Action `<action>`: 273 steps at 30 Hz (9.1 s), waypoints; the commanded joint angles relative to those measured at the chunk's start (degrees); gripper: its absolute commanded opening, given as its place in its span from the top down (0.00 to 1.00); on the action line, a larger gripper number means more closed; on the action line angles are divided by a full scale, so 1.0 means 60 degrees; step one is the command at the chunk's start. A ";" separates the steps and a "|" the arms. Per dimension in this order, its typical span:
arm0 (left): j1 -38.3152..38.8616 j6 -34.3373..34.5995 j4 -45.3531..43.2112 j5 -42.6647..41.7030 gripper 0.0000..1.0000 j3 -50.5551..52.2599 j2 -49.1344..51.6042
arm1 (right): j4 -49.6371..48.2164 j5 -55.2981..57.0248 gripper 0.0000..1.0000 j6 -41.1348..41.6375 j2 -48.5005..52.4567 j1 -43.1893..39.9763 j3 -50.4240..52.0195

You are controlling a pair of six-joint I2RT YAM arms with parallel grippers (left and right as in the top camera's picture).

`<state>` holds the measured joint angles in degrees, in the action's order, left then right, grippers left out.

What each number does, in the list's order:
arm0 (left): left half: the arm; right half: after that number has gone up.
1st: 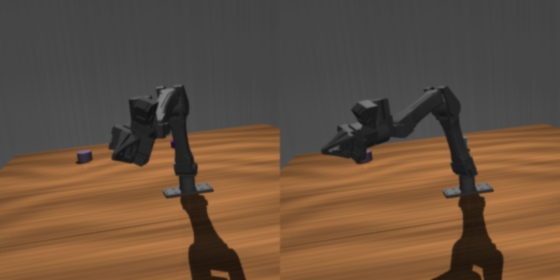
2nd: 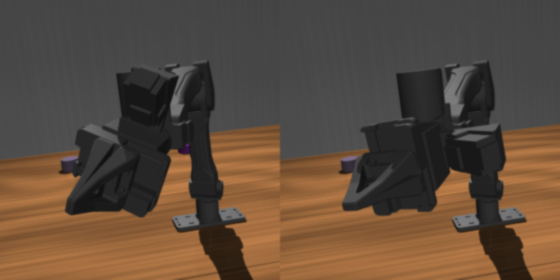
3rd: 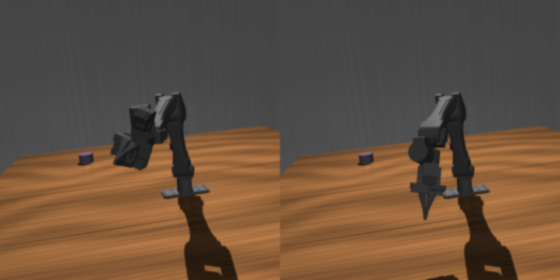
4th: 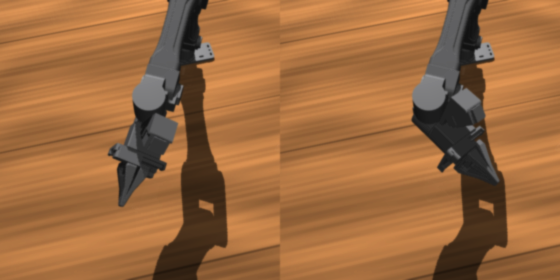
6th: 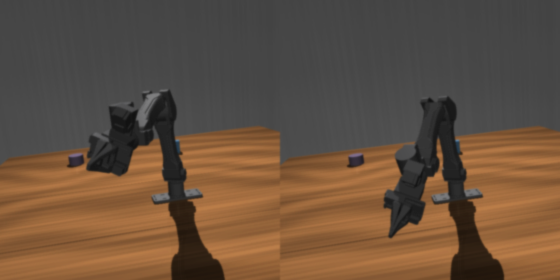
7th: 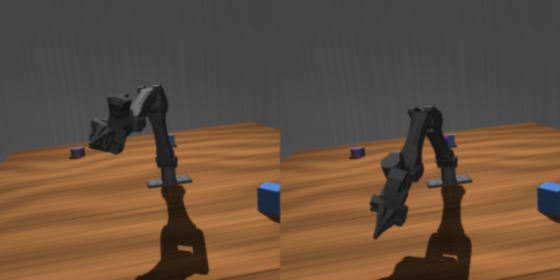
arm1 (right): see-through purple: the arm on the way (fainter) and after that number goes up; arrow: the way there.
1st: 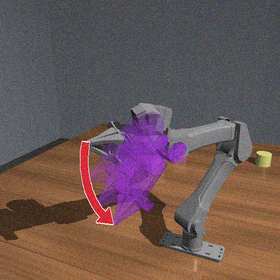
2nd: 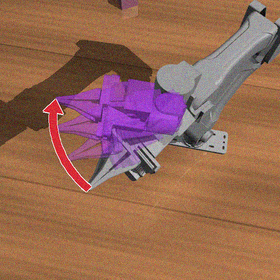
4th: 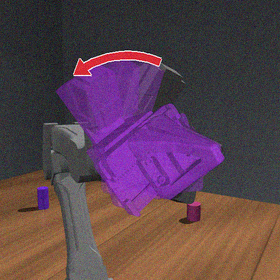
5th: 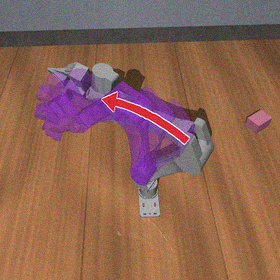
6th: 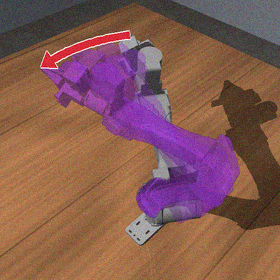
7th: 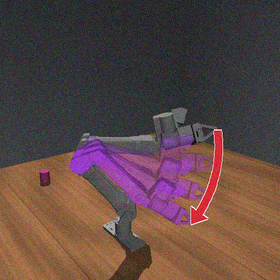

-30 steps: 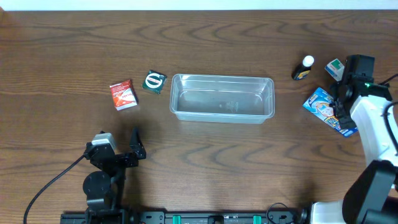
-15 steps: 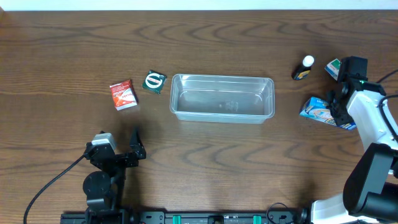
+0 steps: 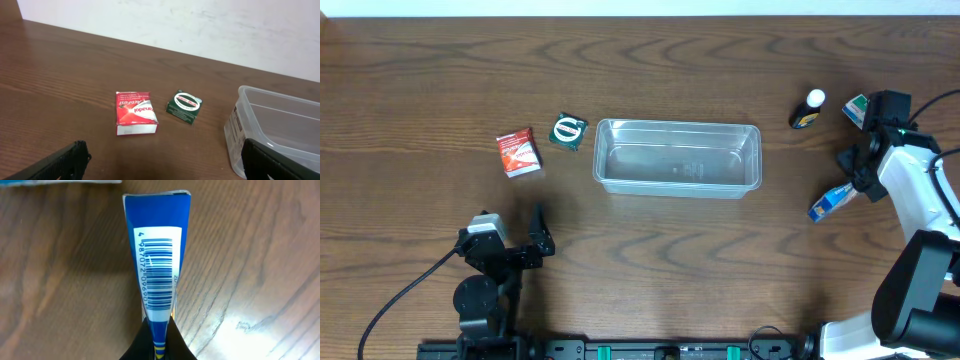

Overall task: Pack container
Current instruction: 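Reach right gripper to the blue box and grasp its end, then lift the blue box and carry it over the container, then lower the blue box into the container and open right gripper, then move right gripper to the Panadol box and grasp it, then carry the Panadol box into the container and release it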

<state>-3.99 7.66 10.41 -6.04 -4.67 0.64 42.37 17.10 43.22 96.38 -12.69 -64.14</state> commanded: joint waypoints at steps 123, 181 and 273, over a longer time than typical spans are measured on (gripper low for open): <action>-0.0036 -0.0025 0.0328 -0.0106 0.02 0.0138 -0.0007 | -0.2401 -0.3530 0.71 -1.7639 -0.0699 0.6266 -0.0240; -0.0036 -0.0025 0.0328 -0.0106 0.02 0.0138 -0.0007 | -0.3158 -0.4816 0.01 -0.8437 0.0284 -0.0098 -0.2029; -0.0036 -0.0025 0.0328 -0.0106 0.02 0.0138 -0.0007 | -0.4809 -0.5934 0.57 -0.9701 0.0270 -0.1188 -0.2029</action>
<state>-3.99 7.66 10.41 -6.04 -4.67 0.64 12.97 -15.07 -15.64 102.59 -22.50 -75.92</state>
